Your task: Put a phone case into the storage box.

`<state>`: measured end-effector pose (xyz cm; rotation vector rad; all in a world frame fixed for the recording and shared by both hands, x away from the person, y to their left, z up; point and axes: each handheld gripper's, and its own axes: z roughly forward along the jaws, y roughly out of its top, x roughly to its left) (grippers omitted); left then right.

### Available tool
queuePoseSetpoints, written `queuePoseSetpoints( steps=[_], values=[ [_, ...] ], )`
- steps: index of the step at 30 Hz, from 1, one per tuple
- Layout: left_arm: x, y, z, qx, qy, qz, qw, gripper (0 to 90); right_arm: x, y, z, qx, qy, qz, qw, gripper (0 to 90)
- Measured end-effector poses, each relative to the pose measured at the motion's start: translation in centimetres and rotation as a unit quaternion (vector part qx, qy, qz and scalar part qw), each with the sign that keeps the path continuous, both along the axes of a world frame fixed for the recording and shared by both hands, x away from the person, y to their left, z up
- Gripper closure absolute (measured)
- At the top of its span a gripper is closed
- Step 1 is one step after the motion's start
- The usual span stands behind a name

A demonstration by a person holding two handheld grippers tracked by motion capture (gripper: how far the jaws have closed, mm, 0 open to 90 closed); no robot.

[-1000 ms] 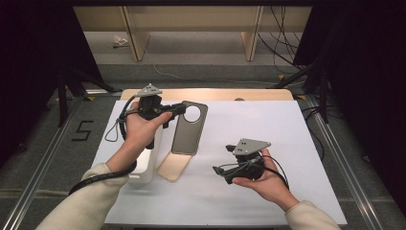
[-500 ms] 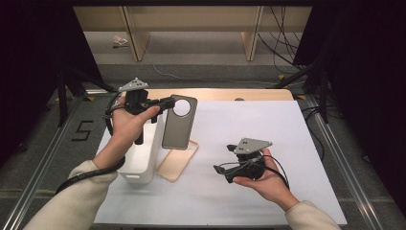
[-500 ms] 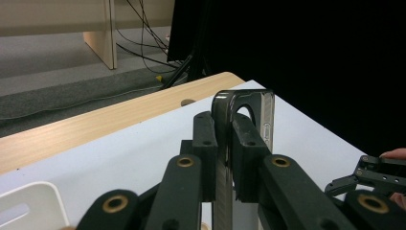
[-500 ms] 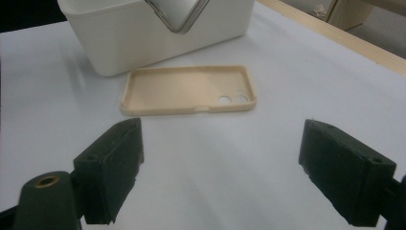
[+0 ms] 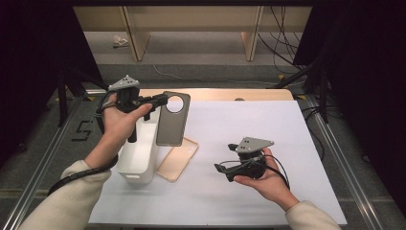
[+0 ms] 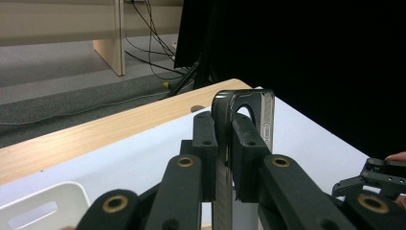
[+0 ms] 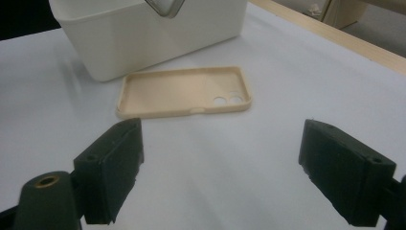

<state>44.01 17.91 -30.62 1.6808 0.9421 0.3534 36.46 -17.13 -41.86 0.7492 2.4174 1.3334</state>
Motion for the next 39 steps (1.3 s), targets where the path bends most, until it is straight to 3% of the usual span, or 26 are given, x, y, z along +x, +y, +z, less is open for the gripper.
queuePoseSetpoints(
  steps=[39],
  values=[
    [1.0, 3.3, 0.5, -0.004, -0.007, 0.022, 0.9997, 81.9, 0.2, -0.3, -0.1, 0.008, 0.004, -0.009, 0.9999, 16.3]
  ],
)
